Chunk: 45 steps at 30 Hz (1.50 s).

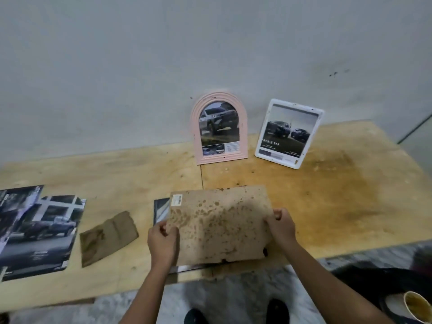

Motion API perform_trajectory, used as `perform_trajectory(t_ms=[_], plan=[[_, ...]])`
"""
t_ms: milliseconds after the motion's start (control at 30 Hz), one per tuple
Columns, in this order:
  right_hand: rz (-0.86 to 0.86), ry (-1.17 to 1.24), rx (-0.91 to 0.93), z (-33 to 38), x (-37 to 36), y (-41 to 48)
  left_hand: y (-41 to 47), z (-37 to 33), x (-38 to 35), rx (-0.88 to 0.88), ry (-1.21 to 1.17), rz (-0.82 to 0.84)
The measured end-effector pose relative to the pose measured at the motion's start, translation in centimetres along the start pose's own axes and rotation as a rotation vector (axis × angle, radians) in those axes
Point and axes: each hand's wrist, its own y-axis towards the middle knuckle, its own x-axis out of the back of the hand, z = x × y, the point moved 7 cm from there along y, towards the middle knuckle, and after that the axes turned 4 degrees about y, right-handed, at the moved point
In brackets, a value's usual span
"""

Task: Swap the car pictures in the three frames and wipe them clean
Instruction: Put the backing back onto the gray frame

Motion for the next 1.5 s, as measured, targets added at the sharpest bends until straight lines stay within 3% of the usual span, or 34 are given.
perform_trajectory(t_ms=[133,300,767,1167,1500], plan=[[0.012,-0.083,0.080,0.2,-3.3,-1.5,0.8,4.7,2.0,0.076,0.120,-0.001],[0.033,-0.187,0.194,0.0,-5.2,-1.4,0.2,5.4,2.4,0.071,0.191,0.023],[-0.031,-0.284,0.139,0.4,-5.7,-2.8,0.4,5.3,1.9,-0.095,0.434,0.030],[0.011,-0.403,0.204,0.1,-6.9,-3.0,-0.5,5.7,1.3,-0.064,0.147,0.052],[-0.041,-0.488,0.189,-1.0,-6.2,-3.5,-1.0,5.2,0.7,-0.079,0.122,0.073]])
